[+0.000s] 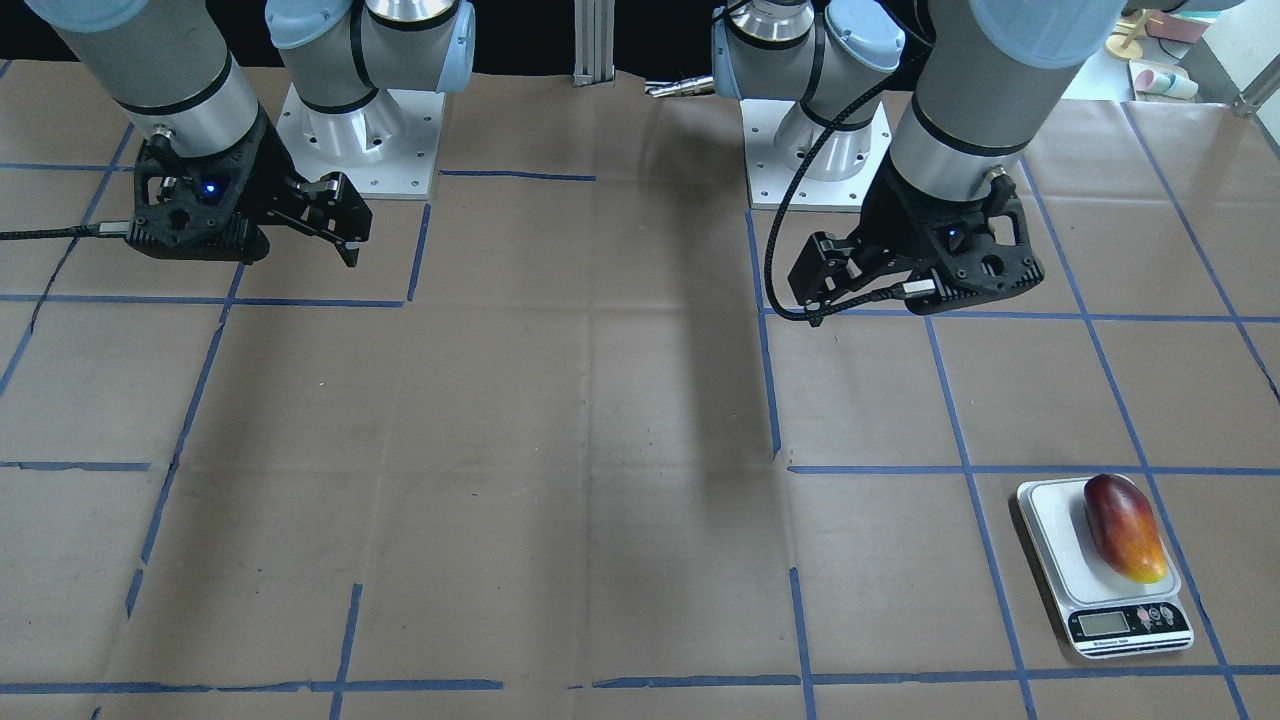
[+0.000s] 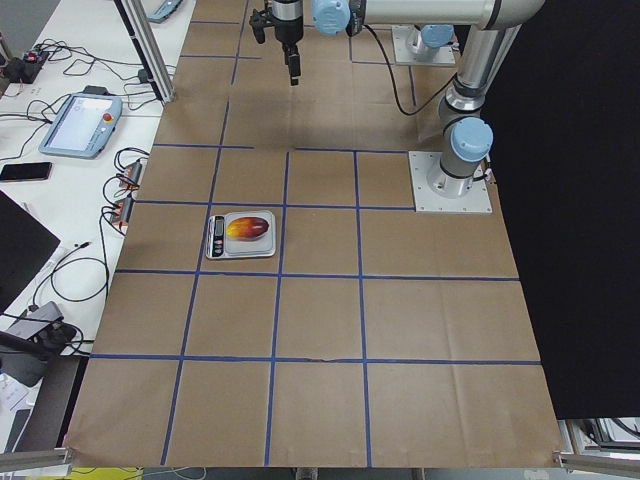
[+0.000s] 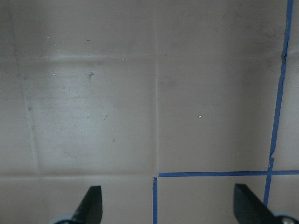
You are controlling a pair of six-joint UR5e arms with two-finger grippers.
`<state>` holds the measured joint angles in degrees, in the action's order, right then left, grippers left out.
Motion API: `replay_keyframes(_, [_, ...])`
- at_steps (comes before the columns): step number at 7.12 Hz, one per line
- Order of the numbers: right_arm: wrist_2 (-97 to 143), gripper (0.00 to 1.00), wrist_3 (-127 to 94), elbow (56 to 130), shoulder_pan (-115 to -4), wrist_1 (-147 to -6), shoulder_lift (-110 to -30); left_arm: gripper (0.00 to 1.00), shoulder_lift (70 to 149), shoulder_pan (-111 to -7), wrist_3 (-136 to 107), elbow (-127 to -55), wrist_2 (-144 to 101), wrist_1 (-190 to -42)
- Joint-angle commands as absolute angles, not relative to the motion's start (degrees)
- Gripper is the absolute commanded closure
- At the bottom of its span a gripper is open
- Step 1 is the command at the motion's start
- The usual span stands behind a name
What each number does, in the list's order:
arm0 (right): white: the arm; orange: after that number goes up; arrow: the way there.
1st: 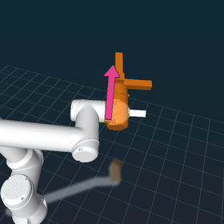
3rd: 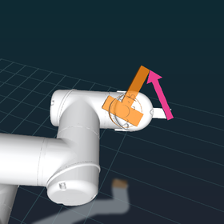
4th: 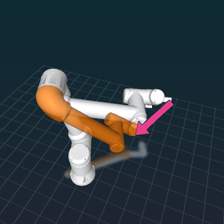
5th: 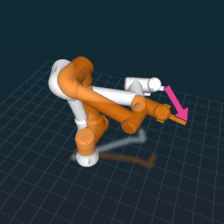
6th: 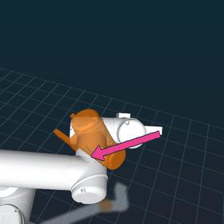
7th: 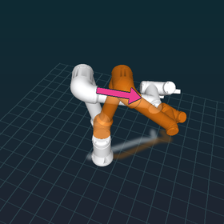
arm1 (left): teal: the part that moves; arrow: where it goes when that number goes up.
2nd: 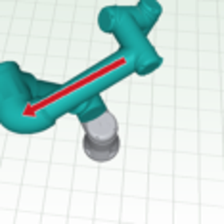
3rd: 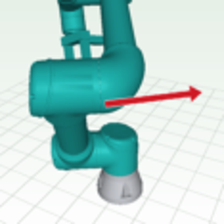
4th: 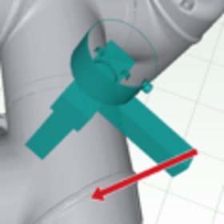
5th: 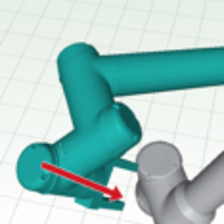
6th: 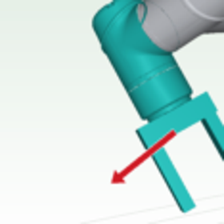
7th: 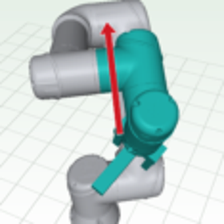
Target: Weigh mango
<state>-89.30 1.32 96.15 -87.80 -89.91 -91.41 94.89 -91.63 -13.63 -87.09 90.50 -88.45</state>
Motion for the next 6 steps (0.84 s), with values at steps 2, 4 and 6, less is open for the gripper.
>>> replay_keyframes(2, [-89.3,0.0,1.32,96.15,-87.8,-89.91,-91.41,0.0,93.87,-90.8,-6.0,-88.5,87.8,-88.51])
replay_keyframes(4, [-89.3,0.0,1.32,96.15,-87.8,-89.91,-91.41,0.0,93.69,-89.47,-5.71,-88.59,88.24,-88.51])
replay_keyframes(6, [-89.3,0.0,1.32,96.15,-87.8,-89.91,-91.41,0.0,93.69,-89.65,-6.76,-88.07,88.86,-88.59])
